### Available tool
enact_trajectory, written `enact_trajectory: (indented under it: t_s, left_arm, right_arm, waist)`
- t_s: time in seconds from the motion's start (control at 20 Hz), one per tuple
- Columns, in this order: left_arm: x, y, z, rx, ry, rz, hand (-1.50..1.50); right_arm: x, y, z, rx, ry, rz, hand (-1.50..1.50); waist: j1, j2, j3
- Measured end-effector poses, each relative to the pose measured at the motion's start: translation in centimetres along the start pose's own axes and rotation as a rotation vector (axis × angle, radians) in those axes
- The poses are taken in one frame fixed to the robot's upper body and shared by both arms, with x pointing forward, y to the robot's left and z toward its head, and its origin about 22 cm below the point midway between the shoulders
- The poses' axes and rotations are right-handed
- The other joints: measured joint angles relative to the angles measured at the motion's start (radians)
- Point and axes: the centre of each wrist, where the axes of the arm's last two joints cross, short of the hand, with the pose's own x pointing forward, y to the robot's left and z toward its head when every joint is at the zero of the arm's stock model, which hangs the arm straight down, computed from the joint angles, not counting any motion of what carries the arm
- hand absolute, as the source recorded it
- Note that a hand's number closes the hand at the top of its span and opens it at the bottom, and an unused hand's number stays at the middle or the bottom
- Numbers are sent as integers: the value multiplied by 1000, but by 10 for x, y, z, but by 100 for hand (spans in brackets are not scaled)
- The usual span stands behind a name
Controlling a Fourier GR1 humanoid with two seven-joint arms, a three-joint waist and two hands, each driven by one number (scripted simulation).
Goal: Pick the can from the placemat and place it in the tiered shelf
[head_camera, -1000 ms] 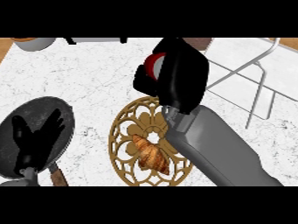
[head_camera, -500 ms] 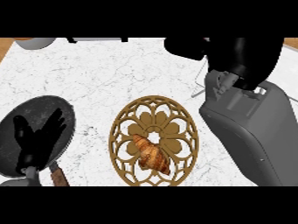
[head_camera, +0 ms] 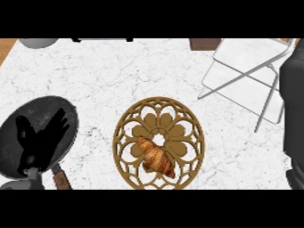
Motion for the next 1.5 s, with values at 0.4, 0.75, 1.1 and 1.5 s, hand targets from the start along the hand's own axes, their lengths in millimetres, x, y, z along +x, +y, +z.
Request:
enact_trajectory:
  t_s: [0.4, 0.75, 1.1, 1.5]
  left_arm:
    - [1, -4, -1, -8, -1, -2, 0]
    - [6, -9, -2, -13, 3, -4, 0]
    - [5, -8, -4, -24, -3, -5, 0]
    - [6, -5, -10, -23, -9, -6, 0]
  right_arm:
    - [-26, -13, -45, 78, 46, 77, 150]
    - [-58, 0, -73, 114, 96, 169, 150]
    - [-83, 14, -100, 109, 131, 204, 150]
    - [-94, 22, -116, 96, 85, 175, 150]
  waist:
    - [10, 4, 0]
    - [17, 7, 0]
    - [22, 8, 0]
    - [21, 6, -1]
